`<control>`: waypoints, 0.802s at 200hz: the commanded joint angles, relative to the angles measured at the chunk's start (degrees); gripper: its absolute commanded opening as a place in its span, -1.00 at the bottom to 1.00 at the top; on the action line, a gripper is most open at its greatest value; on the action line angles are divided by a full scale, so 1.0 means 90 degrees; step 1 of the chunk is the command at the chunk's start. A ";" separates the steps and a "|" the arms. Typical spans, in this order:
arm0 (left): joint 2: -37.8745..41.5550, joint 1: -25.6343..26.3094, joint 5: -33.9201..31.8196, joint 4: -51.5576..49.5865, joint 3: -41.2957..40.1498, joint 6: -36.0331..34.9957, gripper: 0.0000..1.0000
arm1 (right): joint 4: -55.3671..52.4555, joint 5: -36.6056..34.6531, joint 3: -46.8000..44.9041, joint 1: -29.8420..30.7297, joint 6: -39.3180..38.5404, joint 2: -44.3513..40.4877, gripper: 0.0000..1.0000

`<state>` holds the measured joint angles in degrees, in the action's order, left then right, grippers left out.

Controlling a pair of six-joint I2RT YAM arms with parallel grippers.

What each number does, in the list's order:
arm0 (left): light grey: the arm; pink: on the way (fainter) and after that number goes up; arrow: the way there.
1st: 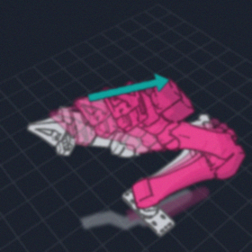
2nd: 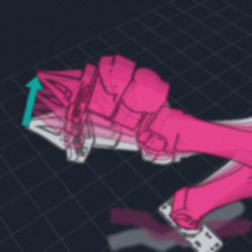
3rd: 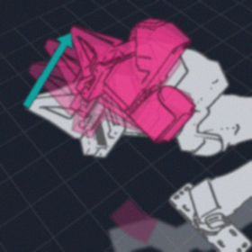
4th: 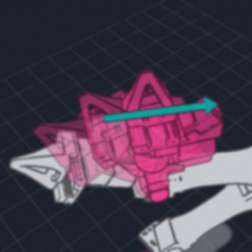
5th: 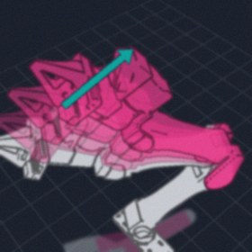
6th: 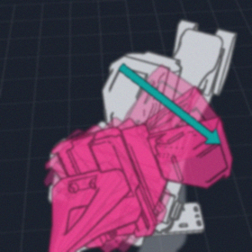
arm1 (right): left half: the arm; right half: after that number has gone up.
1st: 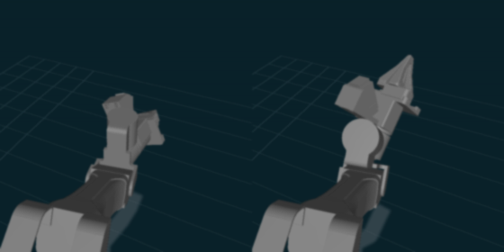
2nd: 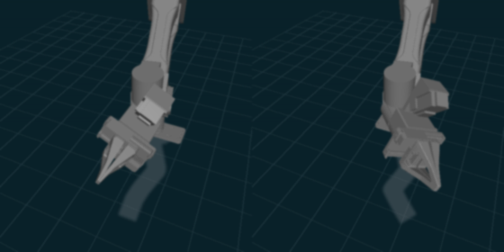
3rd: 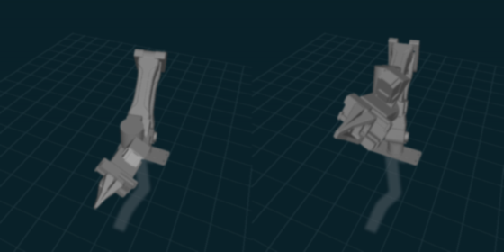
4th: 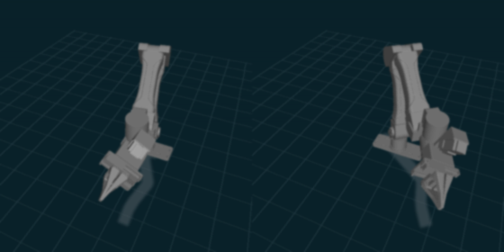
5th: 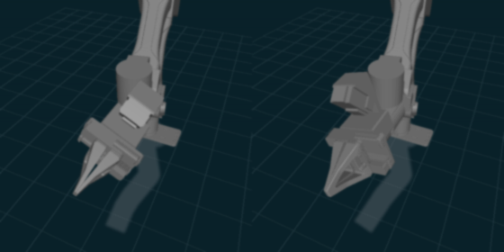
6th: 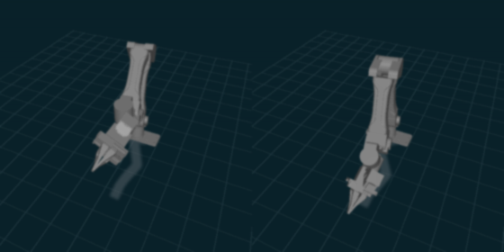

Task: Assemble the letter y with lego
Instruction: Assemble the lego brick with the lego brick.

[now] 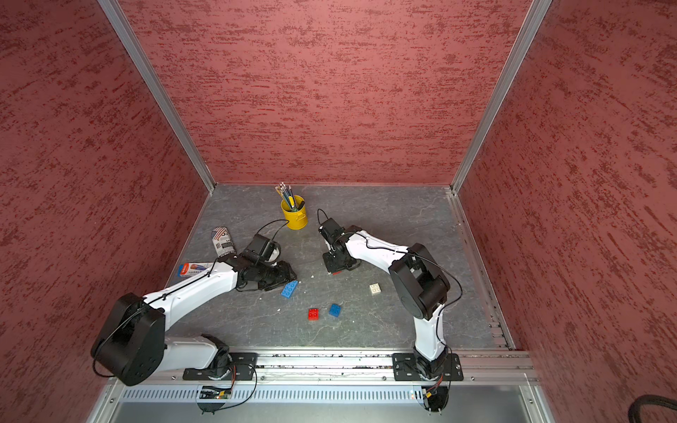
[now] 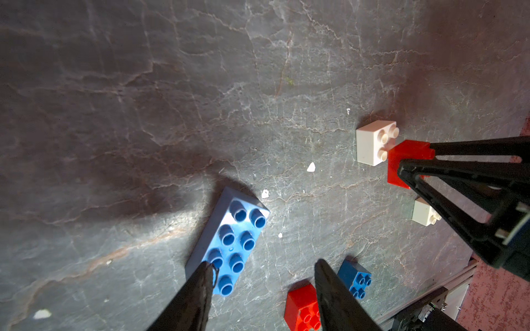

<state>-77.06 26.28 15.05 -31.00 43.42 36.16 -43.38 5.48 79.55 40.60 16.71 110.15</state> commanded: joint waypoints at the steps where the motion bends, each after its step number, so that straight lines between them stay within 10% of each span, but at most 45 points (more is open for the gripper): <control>1: -0.0107 -0.0049 0.0065 0.0128 -0.0041 -0.0081 0.17 | -0.0052 0.0120 0.0196 0.0083 0.0079 0.0138 -0.52; 160: -0.0107 -0.0052 0.0006 0.0133 -0.0129 0.0020 0.18 | -0.0815 -0.0557 0.0424 0.0265 0.0281 0.0623 -0.52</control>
<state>-77.73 26.26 15.11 -30.50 42.89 36.21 -46.46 3.16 83.55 42.54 18.31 113.38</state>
